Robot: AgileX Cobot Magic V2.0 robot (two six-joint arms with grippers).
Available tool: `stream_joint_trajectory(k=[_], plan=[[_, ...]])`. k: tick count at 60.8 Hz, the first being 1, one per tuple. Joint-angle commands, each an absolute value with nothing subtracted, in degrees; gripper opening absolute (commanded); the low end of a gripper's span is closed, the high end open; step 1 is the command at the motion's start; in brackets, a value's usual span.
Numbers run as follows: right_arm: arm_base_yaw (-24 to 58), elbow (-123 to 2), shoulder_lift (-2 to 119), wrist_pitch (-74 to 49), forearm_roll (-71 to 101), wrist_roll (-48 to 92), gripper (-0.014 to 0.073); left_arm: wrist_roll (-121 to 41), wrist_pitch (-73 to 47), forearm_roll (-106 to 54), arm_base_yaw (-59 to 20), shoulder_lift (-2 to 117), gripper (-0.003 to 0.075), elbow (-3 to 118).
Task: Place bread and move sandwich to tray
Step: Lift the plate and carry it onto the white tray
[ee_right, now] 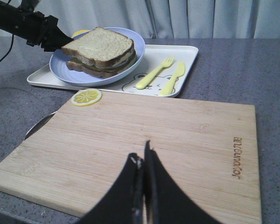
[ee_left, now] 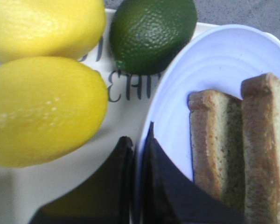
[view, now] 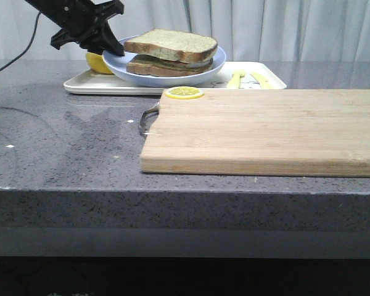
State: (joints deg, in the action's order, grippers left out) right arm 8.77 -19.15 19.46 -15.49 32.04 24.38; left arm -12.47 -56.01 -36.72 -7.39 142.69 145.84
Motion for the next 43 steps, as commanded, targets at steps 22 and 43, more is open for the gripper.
stream_joint_trajectory(k=[22,43], plan=[[8.88,-20.67,19.84,-11.23,32.55,24.64,-0.0069,-12.07,-50.70,-38.95,-8.74,141.29,-0.0019,148.18],[8.88,-20.67,19.84,-11.18,32.55,24.64,-0.0069,-12.21,-50.49,-38.85,-8.80,142.48,0.0237,148.18]])
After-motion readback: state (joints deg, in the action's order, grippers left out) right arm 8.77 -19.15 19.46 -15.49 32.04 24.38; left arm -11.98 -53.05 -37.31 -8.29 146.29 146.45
